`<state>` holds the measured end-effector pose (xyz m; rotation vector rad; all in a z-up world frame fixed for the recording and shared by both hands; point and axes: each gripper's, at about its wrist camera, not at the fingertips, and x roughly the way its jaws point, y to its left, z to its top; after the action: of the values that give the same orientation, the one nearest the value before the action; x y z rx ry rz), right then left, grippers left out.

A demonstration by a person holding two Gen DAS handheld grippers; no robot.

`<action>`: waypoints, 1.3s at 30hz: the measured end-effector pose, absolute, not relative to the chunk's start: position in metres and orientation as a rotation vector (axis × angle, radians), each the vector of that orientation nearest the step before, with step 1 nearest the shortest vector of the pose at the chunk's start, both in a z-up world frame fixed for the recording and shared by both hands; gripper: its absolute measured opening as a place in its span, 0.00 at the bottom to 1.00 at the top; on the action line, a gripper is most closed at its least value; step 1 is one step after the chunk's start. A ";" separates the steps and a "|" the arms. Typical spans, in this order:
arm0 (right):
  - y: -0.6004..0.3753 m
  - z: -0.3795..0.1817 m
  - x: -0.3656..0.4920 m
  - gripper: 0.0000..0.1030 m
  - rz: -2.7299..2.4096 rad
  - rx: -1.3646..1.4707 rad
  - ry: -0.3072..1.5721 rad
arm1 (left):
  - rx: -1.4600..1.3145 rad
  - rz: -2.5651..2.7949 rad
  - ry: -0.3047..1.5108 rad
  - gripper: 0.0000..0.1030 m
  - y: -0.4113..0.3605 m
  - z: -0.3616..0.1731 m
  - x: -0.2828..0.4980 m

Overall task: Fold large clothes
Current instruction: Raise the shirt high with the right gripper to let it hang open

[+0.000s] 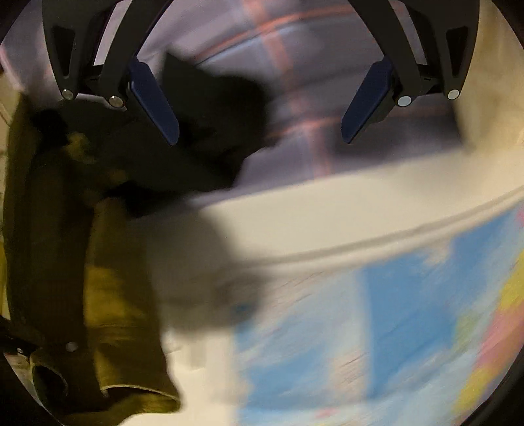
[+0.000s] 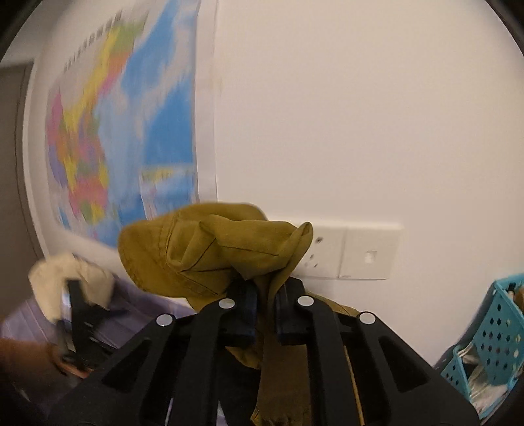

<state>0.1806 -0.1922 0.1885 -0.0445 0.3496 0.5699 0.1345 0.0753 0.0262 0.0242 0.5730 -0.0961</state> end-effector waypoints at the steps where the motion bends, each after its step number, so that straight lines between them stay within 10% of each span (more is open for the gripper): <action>1: -0.204 0.197 0.171 0.06 0.571 -0.011 0.322 | 0.025 -0.135 0.552 0.93 0.066 0.030 0.138; 10: -0.255 0.234 0.132 0.05 0.583 0.061 0.194 | 0.055 -0.353 0.389 0.91 -0.026 0.038 0.194; 12: -0.266 0.237 0.128 0.05 0.574 0.064 0.183 | 0.076 -0.340 0.391 0.66 -0.037 0.028 0.208; 14: -0.270 0.239 0.130 0.05 0.553 0.077 0.192 | 0.089 -0.306 0.426 0.00 -0.043 0.024 0.219; 22: -0.298 0.297 0.100 0.05 0.478 0.068 0.101 | -0.053 -0.402 0.254 0.04 -0.026 0.123 0.201; 25: -0.299 0.326 0.079 0.05 0.470 0.044 0.047 | 0.012 -0.479 0.191 0.76 -0.032 0.143 0.179; 39: -0.305 0.361 0.018 0.05 0.495 0.022 0.008 | 0.220 -0.760 0.054 0.92 -0.129 0.089 0.151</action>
<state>0.0180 -0.3052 0.3611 0.0221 0.0081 0.4948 0.1510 -0.1286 0.0895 0.2199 0.0545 -0.7603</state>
